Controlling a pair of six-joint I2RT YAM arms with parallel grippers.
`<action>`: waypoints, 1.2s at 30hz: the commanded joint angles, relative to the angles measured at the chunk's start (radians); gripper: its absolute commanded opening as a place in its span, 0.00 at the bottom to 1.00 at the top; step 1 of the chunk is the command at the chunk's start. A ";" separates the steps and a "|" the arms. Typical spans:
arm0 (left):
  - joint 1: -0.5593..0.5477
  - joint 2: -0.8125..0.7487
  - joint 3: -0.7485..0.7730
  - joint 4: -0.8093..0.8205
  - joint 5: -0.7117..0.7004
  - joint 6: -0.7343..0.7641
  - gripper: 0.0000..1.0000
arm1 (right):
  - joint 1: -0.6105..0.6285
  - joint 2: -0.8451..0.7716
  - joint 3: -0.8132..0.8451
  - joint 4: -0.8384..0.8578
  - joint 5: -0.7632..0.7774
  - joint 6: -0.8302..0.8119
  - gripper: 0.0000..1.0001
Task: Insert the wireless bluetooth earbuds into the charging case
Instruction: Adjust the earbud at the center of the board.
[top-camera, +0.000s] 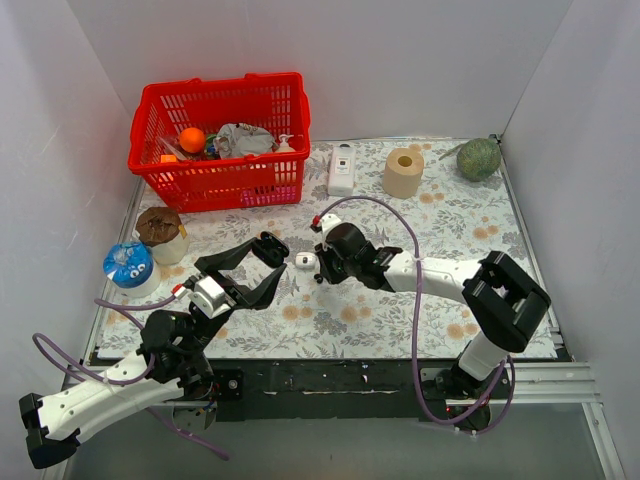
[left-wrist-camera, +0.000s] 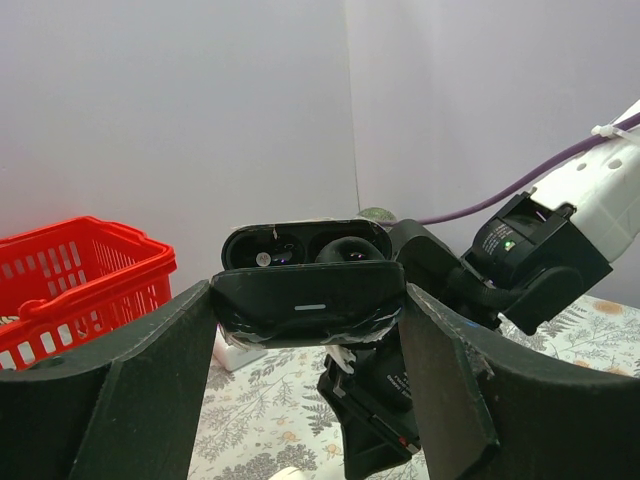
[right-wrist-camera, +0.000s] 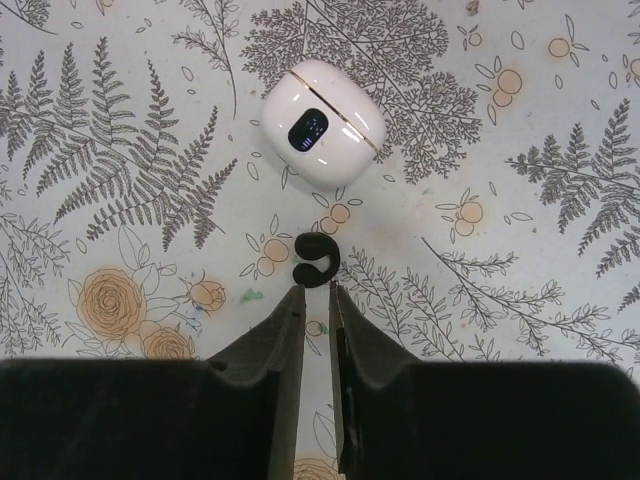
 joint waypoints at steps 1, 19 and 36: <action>-0.002 -0.007 0.011 -0.007 -0.001 -0.001 0.00 | -0.013 0.005 0.051 -0.005 0.021 0.002 0.24; -0.003 -0.013 0.011 -0.015 -0.001 -0.007 0.00 | 0.001 0.119 0.079 0.015 -0.215 -0.001 0.01; -0.003 0.002 0.017 -0.016 0.000 0.000 0.00 | -0.045 0.143 0.037 -0.058 -0.103 -0.023 0.01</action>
